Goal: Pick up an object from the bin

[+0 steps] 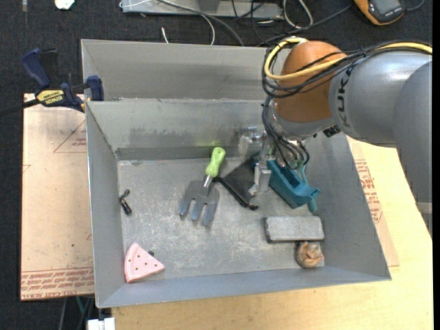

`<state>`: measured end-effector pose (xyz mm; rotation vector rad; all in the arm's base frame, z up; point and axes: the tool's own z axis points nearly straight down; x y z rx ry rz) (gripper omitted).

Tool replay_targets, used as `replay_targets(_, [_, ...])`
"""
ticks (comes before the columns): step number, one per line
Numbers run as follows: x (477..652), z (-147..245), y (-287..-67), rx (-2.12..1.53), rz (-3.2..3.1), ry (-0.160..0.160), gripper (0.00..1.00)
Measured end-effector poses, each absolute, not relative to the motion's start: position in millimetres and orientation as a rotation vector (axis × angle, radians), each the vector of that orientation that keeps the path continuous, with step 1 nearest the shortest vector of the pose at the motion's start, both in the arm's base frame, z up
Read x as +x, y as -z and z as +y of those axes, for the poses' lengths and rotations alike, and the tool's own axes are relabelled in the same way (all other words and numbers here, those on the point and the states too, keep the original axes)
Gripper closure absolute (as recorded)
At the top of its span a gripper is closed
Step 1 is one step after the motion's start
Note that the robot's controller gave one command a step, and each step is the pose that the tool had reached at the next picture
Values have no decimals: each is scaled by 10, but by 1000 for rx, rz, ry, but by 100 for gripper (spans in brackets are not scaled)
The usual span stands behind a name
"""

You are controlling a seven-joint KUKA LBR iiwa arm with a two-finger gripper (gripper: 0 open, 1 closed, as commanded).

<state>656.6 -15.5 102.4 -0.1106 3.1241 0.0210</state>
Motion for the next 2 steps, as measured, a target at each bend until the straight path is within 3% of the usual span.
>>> replay_targets(1, [6580, -111, -812, -453, 3087, -18, 0])
replay_targets(2, [6509, -232, -723, -684, 3041, -15, 100])
